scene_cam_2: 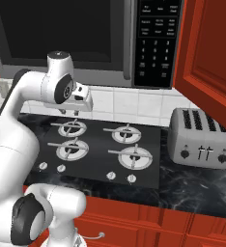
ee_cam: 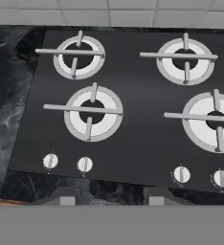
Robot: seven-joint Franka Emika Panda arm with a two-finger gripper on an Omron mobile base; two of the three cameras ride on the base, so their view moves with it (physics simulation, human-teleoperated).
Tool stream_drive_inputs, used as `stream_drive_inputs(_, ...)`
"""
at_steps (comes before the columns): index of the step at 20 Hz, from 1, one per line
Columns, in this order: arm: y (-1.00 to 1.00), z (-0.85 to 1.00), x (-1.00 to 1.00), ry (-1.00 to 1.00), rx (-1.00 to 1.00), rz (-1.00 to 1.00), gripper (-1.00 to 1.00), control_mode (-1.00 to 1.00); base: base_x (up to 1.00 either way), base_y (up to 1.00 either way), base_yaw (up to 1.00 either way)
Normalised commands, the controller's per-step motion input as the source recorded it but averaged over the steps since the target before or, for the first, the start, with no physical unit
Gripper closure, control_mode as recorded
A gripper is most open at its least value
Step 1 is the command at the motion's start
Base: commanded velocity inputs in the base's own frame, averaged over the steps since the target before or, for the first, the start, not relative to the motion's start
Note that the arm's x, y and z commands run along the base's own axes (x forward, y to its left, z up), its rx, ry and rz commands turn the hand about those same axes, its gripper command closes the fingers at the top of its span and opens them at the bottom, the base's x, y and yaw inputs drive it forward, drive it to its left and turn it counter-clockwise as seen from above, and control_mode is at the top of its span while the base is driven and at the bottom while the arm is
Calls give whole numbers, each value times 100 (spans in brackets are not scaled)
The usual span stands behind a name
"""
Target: Close all open cabinet doors.
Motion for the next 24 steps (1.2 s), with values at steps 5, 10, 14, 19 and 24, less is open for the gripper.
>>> stream_drive_inputs(5, -6, 0, -24, -2, 1, 0, -100, -100, 0, 0, 0)
stream_drive_inputs(10, -35, 0, -49, -5, 6, -1, -100, -100, 0, 0, 0)
stream_drive_inputs(14, -34, 0, -66, -12, 6, 0, -100, -100, 0, 0, 0)
stream_drive_inputs(19, -22, 0, -60, -12, 3, -2, -100, -100, 0, 0, 0)
stream_drive_inputs(24, -8, 0, -58, -16, 0, -5, -100, -100, 0, 0, 0)
